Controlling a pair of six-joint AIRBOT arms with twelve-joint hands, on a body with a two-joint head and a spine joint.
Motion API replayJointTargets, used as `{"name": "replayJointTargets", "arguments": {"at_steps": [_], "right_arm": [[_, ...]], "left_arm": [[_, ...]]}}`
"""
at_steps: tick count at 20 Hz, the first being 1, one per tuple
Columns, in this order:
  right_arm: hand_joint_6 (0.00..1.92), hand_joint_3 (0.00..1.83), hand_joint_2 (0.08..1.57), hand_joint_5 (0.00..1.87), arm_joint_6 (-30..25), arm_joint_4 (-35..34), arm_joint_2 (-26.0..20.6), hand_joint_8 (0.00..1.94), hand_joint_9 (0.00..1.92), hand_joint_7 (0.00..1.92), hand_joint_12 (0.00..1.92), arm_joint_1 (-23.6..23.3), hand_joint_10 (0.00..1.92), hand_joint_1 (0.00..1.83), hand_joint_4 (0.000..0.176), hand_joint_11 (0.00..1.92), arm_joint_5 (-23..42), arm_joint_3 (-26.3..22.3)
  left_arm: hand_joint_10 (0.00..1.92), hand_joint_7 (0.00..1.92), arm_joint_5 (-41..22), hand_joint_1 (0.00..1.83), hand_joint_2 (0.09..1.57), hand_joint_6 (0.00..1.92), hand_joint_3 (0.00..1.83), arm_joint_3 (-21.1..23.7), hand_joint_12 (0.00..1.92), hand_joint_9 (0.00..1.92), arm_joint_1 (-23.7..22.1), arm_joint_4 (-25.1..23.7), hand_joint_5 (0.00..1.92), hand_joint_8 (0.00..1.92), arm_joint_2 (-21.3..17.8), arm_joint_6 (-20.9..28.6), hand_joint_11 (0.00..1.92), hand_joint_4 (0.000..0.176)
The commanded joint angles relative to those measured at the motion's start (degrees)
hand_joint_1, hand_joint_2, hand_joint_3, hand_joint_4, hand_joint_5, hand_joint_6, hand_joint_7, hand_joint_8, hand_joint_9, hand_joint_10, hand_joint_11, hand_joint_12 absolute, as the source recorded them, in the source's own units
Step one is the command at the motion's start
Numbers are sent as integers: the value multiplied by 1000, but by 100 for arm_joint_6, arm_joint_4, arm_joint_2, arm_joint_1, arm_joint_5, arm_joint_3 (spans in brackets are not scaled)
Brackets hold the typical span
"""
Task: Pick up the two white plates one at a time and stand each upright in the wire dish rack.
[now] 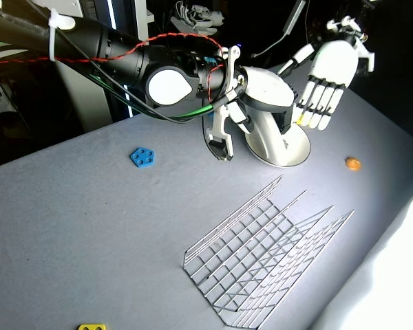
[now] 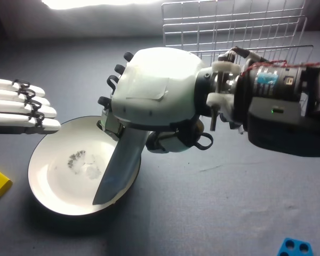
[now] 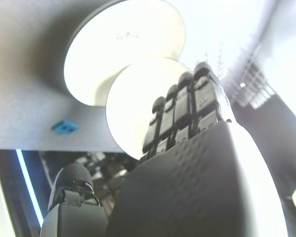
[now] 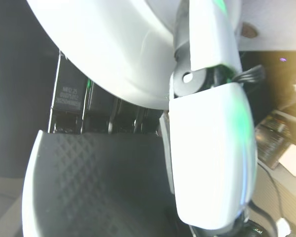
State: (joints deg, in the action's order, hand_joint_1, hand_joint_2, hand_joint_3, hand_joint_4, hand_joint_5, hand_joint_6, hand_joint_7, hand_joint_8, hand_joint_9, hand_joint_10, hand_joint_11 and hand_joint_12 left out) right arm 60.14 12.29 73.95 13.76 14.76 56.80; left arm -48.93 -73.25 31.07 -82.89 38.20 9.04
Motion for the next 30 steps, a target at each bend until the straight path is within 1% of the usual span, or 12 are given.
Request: {"name": "replayJointTargets", "arguments": {"at_steps": [1, 2, 5, 6, 10, 13, 16, 18, 21, 24, 26, 30], "right_arm": [[966, 0, 1062, 1019, -149, -27, -39, 633, 1009, 1147, 818, -125, 955, 1387, 0, 961, 676, -54], [993, 2, 1073, 997, -447, -27, -79, 722, 979, 1112, 841, -210, 985, 1384, 0, 940, 600, -67], [976, 1, 1069, 1008, -1278, -25, -170, 703, 990, 1114, 850, -438, 983, 1385, 0, 955, 381, -67], [1035, 1, 1085, 972, -1540, -23, -214, 759, 964, 1072, 892, -522, 1039, 1380, 0, 929, 351, -67], [1039, 0, 1091, 973, -2380, -21, -355, 787, 938, 1062, 903, -716, 1063, 1378, 0, 902, 310, -66], [1001, 0, 1072, 985, -2897, -18, -469, 687, 997, 1120, 875, -864, 993, 1385, 0, 943, 259, -65], [1078, 1, 1097, 945, -3455, -17, -583, 781, 916, 1073, 930, -1015, 1088, 1377, 0, 889, 257, -62], [1052, 0, 1091, 968, -3797, -17, -647, 759, 930, 1081, 917, -1104, 1060, 1378, 0, 896, 317, -54], [1057, 0, 1091, 973, -4748, -19, -768, 770, 932, 1067, 899, -1159, 1054, 1377, 0, 906, 686, 13], [1039, 0, 1091, 980, -5263, -22, -818, 782, 927, 1064, 902, -1187, 1064, 1378, 0, 907, 895, 103], [1042, 0, 1088, 977, -5796, -26, -840, 752, 939, 1078, 905, -1185, 1053, 1378, 0, 909, 1011, 223], [1023, 1, 1086, 984, -6275, -37, -892, 752, 934, 1084, 934, -1191, 1063, 1379, 0, 898, 1230, 437]], "left_arm": [[0, 0, -177, 0, 1071, 0, 3, 19, 0, 0, -50, 378, 0, 0, -91, 43, 0, 0], [0, 0, -162, 0, 1073, 0, 4, 73, 0, 0, -49, 387, 0, 0, -179, 73, 0, 0], [0, 0, -164, 0, 1066, 0, 0, 127, 0, 0, -43, 387, 0, 0, -265, 72, 0, 0], [0, 0, -164, 0, 1063, 0, 0, 130, 0, 0, -6, 383, 0, 0, -276, 71, 0, 0], [0, 0, -185, 0, 1068, 0, 1, 109, 0, 0, 159, 357, 0, 0, -249, -31, 0, 0], [0, 0, -193, 0, 1079, 0, 5, 84, 0, 0, 239, 336, 0, 0, -276, -164, 0, 0], [0, 0, -190, 0, 1079, 0, 5, 24, 0, 0, 275, 336, 0, 0, -257, -200, 0, 0], [0, 0, -132, 0, 1078, 0, 4, -29, 0, 0, 274, 337, 0, 0, -231, -198, 0, 0], [0, 0, -119, 0, 1071, 0, 0, -30, 0, 0, 339, 334, 0, 0, -198, -202, 0, 0], [0, 0, -118, 0, 1073, 0, 1, -17, 0, 0, 318, 334, 0, 0, -180, -203, 0, 0], [0, 0, -121, 0, 1072, 0, 0, -16, 0, 0, 290, 335, 0, 0, -166, -204, 0, 0], [0, 0, -146, 0, 1086, 0, 6, -124, 0, 0, 269, 339, 0, 0, -103, -203, 0, 0]]}}
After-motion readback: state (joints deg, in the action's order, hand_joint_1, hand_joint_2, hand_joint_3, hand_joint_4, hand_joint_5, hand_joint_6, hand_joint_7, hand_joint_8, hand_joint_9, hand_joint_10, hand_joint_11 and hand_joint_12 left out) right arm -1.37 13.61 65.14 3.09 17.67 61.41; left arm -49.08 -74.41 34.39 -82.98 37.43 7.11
